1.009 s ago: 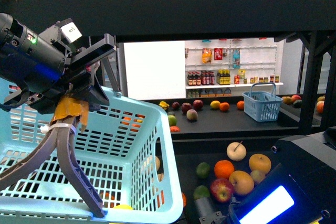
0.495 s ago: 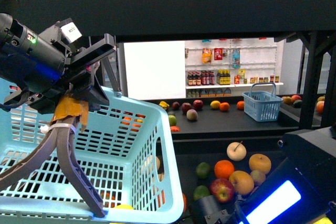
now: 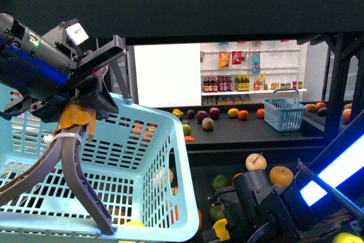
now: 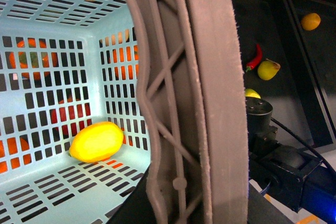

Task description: Pick lemon from shelf

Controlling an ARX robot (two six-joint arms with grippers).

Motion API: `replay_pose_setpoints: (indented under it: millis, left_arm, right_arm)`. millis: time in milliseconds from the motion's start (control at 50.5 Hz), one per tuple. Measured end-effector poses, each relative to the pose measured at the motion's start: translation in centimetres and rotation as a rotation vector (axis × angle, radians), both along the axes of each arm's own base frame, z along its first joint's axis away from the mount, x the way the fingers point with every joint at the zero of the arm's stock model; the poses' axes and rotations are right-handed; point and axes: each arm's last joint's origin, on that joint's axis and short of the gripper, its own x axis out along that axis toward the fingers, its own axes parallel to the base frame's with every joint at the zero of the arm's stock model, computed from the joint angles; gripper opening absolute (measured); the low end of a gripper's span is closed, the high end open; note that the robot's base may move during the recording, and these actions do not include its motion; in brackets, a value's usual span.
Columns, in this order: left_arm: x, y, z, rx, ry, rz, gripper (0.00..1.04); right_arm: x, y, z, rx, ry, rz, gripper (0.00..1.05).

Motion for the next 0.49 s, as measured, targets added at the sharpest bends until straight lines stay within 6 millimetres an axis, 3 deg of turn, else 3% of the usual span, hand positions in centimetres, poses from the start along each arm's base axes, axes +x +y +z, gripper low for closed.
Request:
replay_pose_setpoints:
  millis: [218, 495]
  left_arm:
    - [0.0, 0.0, 0.0, 0.0, 0.0, 0.0, 0.17]
    - [0.0, 0.0, 0.0, 0.0, 0.0, 0.0, 0.17]
  right_arm:
    - [-0.4, -1.8, 1.6, 0.019, -0.009, -0.034, 0.73]
    - [0.3, -5.3, 7.1, 0.04, -0.113, -0.104, 0.73]
